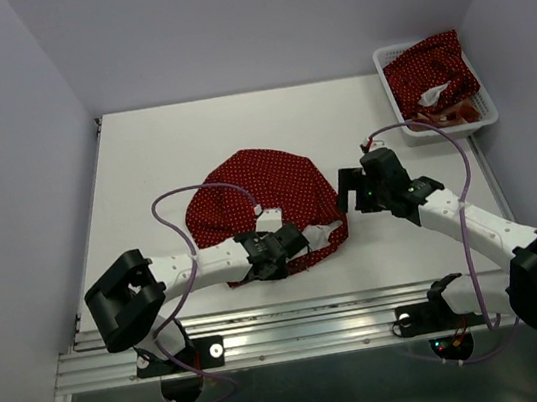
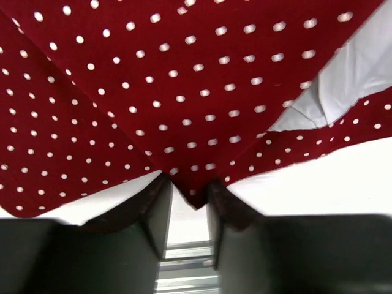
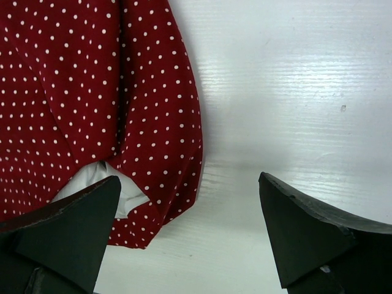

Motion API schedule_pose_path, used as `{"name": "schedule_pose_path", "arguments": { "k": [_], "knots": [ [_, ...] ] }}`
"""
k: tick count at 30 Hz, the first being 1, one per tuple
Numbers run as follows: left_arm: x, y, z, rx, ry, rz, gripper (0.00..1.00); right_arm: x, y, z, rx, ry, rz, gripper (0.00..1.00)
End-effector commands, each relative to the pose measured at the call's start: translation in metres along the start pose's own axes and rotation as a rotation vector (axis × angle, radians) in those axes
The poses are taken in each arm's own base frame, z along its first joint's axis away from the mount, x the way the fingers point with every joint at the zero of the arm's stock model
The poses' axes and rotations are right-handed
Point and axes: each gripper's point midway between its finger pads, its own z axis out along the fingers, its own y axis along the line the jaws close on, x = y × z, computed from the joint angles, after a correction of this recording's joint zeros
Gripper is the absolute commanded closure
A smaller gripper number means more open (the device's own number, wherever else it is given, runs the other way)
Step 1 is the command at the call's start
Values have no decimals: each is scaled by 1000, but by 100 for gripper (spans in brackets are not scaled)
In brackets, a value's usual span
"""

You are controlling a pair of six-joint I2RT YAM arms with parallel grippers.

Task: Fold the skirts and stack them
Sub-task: Flatten the skirt out

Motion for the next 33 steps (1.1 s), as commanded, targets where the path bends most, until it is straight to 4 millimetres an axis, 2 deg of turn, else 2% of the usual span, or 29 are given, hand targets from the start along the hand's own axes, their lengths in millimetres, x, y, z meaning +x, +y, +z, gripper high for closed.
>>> {"name": "schedule_pose_path", "arguments": {
  "k": [1,6,10,13,16,20,21,22,26,28,29,30,32,33],
  "knots": [
    [-26,-7,-18,10,-83,-64,68,3,6,-3,-57,18,-49,0],
    [-40,-14,-32,64,-126,-114,100,14,12,-7,-121,52,-107,0],
    [-44,-15,-36,73,-137,-137,100,26,20,-10,-190,100,-135,0],
    [-49,-17,-41,86,-153,-159,100,40,23,-5,-205,163,-143,0],
    [-53,-17,-46,100,-166,-175,100,41,22,3,-186,158,-111,3],
    [-55,-19,-50,124,-176,-190,100,31,17,17,-127,105,-46,23],
    [-56,-21,-51,134,-179,-196,100,23,13,21,-78,73,-2,30],
    [-55,-20,-51,138,-177,-197,100,21,13,27,-73,65,6,33],
    [-57,-21,-55,161,-190,-223,100,27,17,39,-74,88,7,48],
    [-57,-20,-56,165,-196,-231,100,30,14,41,-55,100,-1,59],
    [-59,-20,-58,171,-203,-240,100,29,12,42,-47,95,-1,70],
    [-61,-19,-59,171,-213,-246,100,30,11,41,-46,97,-3,74],
    [-70,-16,-65,160,-244,-264,100,23,10,38,-33,65,0,87],
    [-76,-14,-69,156,-264,-275,100,17,8,36,-19,41,8,90]
  ]
}}
